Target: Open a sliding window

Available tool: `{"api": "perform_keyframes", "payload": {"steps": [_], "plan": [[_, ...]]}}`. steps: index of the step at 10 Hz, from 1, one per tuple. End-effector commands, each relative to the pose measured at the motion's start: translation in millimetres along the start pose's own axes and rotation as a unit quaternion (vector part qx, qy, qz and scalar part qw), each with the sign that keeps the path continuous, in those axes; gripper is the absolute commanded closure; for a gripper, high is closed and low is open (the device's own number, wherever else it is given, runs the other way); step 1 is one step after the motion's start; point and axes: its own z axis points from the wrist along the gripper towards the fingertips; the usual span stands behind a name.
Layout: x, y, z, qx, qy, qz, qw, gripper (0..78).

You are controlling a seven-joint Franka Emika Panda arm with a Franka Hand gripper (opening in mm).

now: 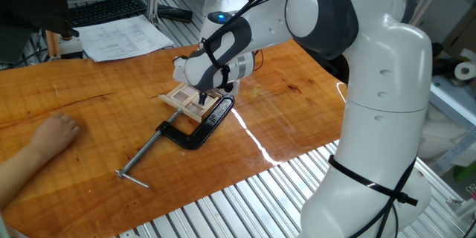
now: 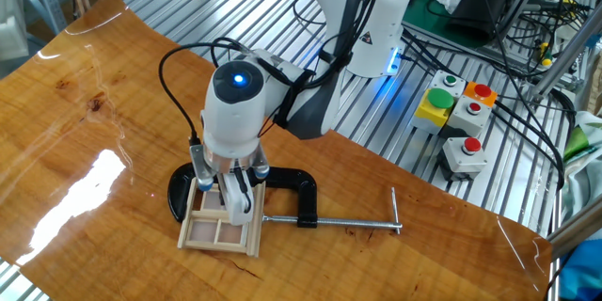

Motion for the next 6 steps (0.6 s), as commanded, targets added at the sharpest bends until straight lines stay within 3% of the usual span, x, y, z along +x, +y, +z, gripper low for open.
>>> {"api": "perform_keyframes", "payload": {"steps": [1,6], "plan": [[7.1,3.7,-5.1,0.0,-0.001,0.007,1.0,77.6],[17.4,7.3,-8.3,0.002,0.002,0.014,0.9999,77.6]]}}
